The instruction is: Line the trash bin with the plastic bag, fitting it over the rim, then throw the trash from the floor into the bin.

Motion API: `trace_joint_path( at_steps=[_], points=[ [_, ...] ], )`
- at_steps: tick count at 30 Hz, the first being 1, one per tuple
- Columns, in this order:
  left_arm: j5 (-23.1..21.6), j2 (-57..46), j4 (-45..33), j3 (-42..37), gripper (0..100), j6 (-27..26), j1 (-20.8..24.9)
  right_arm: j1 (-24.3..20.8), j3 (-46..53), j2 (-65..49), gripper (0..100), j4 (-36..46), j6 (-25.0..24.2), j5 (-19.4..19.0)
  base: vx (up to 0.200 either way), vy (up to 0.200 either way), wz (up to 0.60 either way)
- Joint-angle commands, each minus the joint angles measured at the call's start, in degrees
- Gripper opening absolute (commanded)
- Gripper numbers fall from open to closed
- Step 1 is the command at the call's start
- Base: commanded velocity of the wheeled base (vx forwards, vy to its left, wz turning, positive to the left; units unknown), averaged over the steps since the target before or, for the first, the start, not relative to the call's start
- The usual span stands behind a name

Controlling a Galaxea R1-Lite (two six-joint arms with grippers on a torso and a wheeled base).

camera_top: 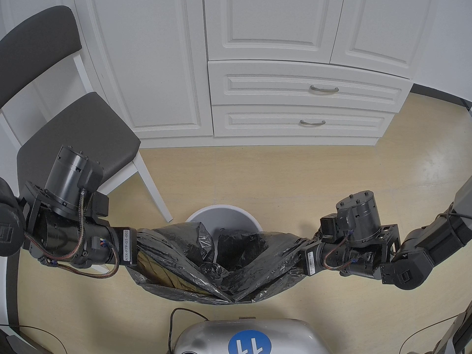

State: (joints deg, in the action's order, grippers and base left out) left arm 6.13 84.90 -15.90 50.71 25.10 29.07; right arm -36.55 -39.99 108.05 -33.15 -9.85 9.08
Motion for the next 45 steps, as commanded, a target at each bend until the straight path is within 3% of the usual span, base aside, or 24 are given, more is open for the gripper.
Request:
trace_joint_path(
  at_steps=[1,10,18,23,30,36,45],
  points=[
    [0.02,0.09,-0.01,0.0,0,0.04,-0.07,-0.1,0.26,-0.2,0,-0.08,0.01,-0.03,0.0,0.0,0.0],
    [0.11,1.15,-0.01,-0.09,0,0.04,0.19,-0.45,0.43,0.41,0,0.01,0.09,-0.03,0.0,0.0,0.0],
    [0.2,3.35,0.34,0.0,0,0.21,0.02,2.62,0.26,1.2,0,-0.16,2.2,-0.29,0.0,0.0,0.0],
    [0.2,8.71,6.49,-0.09,0,2.32,-0.25,4.38,-1.94,6.21,0,-1.57,1.76,-0.29,0.0,0.0,0.0],
    [-0.07,15.48,15.98,0.62,0,9.79,0.11,5.96,-2.29,12.01,0,-17.04,0.8,-0.29,0.0,0.0,0.0],
    [-0.07,18.99,21.35,2.37,0,16.03,0.28,5.26,-2.99,15.62,0,-23.46,-2.1,-0.82,0.0,0.0,0.0],
    [0.2,21.36,21.43,2.02,0,15.51,-0.95,0.86,-4.84,21.51,0,-34.27,-8.61,-0.91,0.0,0.0,0.0]
  ],
)
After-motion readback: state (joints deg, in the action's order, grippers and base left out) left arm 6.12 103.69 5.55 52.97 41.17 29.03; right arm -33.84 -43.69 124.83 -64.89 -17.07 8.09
